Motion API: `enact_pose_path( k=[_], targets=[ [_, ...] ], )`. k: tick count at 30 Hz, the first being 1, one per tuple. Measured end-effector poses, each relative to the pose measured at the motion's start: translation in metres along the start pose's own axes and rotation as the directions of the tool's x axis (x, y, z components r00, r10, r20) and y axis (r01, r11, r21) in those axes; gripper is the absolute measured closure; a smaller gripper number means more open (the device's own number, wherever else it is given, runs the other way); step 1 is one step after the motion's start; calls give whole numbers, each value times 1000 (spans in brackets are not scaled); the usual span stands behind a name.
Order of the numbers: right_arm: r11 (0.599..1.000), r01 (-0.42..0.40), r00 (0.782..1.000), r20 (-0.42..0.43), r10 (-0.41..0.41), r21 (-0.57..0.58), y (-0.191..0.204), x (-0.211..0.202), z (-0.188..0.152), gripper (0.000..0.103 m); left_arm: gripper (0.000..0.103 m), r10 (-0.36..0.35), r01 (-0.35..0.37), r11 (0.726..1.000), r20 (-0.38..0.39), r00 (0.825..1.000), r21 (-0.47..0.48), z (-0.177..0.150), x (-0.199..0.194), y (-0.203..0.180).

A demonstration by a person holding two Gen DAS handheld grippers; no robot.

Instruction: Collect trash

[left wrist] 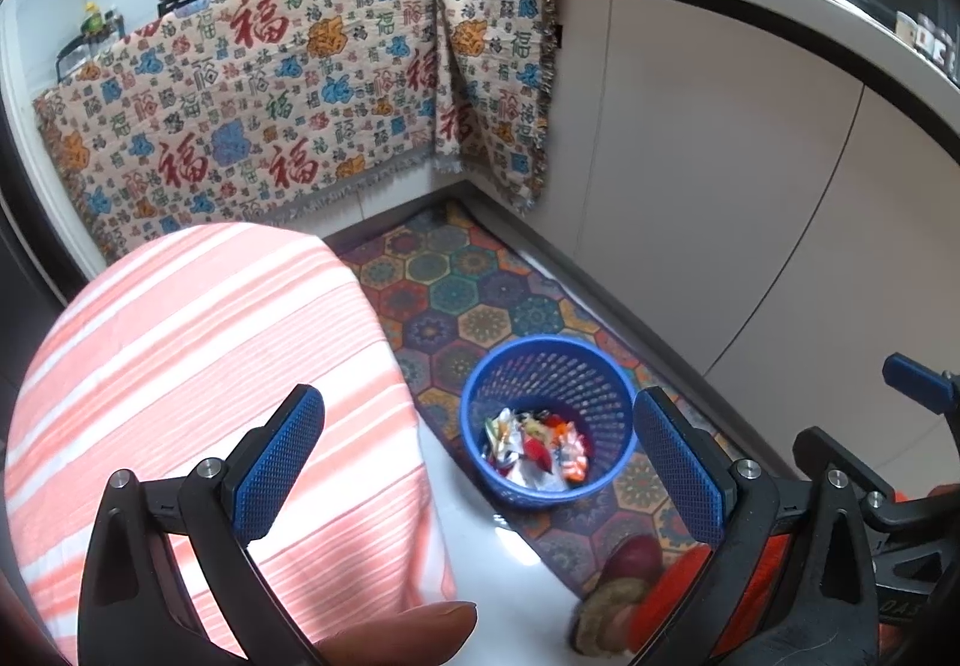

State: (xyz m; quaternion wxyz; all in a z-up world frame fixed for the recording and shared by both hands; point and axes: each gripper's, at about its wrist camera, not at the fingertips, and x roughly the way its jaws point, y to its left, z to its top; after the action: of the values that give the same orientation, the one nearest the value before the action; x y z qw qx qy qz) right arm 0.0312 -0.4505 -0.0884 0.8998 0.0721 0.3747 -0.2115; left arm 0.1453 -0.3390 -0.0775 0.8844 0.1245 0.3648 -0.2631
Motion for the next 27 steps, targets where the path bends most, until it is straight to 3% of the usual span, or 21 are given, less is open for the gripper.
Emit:
enact_pose_path(
  k=[27],
  targets=[
    [1000,5,1000,-25,-5,-2,4,3,0,3,0,-1,1,1000,-10,1000,-3,-1,5,3]
  ],
)
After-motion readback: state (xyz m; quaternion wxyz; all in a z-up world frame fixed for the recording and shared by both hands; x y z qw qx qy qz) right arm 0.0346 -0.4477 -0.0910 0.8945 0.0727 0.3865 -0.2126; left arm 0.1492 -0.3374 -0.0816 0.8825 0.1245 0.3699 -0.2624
